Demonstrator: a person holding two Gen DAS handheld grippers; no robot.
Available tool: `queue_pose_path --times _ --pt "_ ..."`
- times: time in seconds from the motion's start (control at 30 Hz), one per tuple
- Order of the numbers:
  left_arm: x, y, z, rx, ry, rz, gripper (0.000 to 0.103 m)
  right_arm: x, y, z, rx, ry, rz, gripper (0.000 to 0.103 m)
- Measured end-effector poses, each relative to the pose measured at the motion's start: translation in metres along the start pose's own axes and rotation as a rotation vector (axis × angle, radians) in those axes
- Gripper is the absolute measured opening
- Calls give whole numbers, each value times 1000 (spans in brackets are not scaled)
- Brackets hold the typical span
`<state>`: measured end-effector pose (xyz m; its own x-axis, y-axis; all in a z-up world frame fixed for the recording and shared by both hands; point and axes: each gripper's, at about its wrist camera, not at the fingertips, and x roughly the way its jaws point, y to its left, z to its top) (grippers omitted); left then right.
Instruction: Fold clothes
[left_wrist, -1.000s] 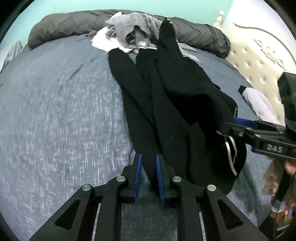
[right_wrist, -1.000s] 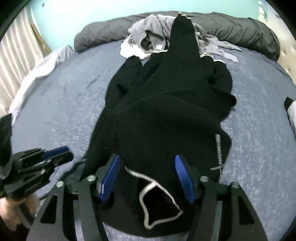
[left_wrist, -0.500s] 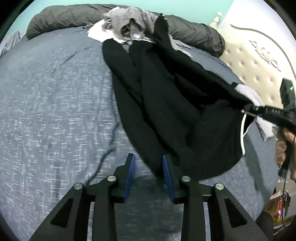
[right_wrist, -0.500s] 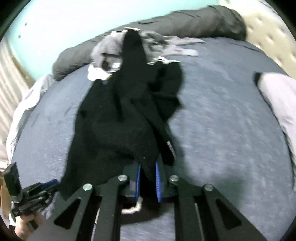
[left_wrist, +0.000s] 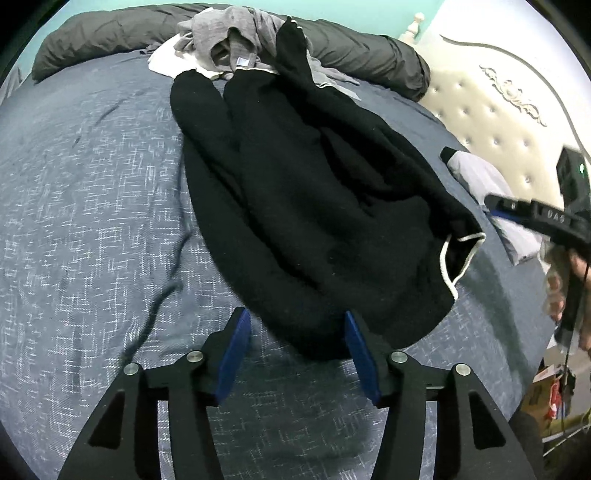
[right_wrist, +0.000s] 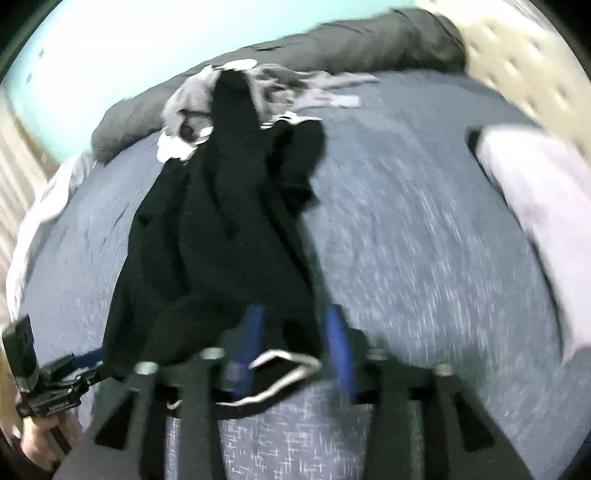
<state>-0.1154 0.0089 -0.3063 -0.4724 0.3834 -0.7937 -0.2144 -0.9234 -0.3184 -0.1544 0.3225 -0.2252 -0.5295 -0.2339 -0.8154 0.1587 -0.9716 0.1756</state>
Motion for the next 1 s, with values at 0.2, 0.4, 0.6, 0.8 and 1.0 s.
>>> queue_pose_path --times 0.2,0.4,0.6,0.8,1.0 --pt "1 -2 -1 14 0 -2 58 43 43 5 -202 90 -75 59" --pt "3 0 -2 18 5 -12 58 50 20 9 -174 66 -118 5" --pt "1 2 -4 11 5 -25 58 21 -44 19 81 -24 -54 3" --pt "5 -1 -7 9 26 -46 58 29 -92 2 254 56 -61 3" --pt "11 -2 -10 -31 66 -114 63 25 -89 -3 243 37 -13 40"
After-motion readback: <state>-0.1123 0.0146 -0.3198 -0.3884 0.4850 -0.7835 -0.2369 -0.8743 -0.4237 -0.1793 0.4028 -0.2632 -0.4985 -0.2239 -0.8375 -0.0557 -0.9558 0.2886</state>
